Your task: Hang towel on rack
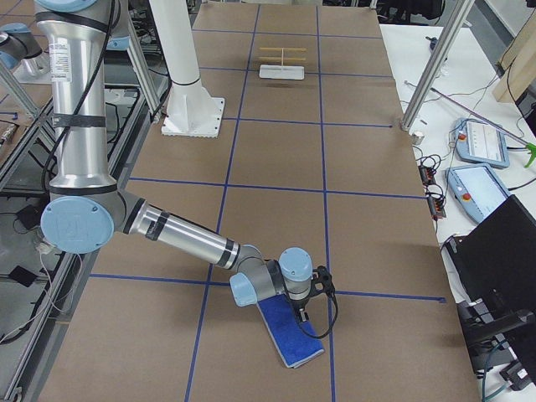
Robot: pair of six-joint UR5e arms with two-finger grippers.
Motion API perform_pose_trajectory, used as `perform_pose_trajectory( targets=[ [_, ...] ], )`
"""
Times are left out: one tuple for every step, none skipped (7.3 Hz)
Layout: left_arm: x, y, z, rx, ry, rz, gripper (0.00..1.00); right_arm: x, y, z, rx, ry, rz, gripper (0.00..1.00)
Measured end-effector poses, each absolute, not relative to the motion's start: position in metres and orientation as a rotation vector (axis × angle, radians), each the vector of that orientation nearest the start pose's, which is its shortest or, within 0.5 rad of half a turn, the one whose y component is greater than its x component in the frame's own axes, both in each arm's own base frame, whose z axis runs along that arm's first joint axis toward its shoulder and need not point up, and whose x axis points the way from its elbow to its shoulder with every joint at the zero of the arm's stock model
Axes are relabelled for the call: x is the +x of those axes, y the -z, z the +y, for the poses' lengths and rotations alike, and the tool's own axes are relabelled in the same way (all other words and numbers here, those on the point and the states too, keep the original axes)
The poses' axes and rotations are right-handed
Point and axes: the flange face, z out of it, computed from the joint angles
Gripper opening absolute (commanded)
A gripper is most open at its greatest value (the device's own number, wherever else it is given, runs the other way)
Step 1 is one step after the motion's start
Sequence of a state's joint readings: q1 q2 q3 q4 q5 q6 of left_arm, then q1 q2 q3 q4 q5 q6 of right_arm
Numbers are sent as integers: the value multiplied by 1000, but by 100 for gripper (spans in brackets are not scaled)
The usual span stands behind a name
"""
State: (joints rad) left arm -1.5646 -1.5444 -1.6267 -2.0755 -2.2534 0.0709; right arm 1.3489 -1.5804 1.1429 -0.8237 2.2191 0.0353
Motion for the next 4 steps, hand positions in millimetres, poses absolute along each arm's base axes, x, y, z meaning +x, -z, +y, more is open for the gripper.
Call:
perform_pose_trajectory(
  targets=[
    [-67, -592, -506, 535, -255, 650, 99, -32, -799, -474, 214, 278, -676, 0],
    [-67, -592, -506, 535, -255, 650, 99, -31, -800, -474, 214, 278, -676, 0],
    [-67, -592, -506, 535, -255, 650, 99, -31, -798, -474, 218, 281, -678, 0],
    [-67, -592, -506, 534, -255, 650, 99, -31, -795, -476, 225, 282, -685, 0]
  ],
)
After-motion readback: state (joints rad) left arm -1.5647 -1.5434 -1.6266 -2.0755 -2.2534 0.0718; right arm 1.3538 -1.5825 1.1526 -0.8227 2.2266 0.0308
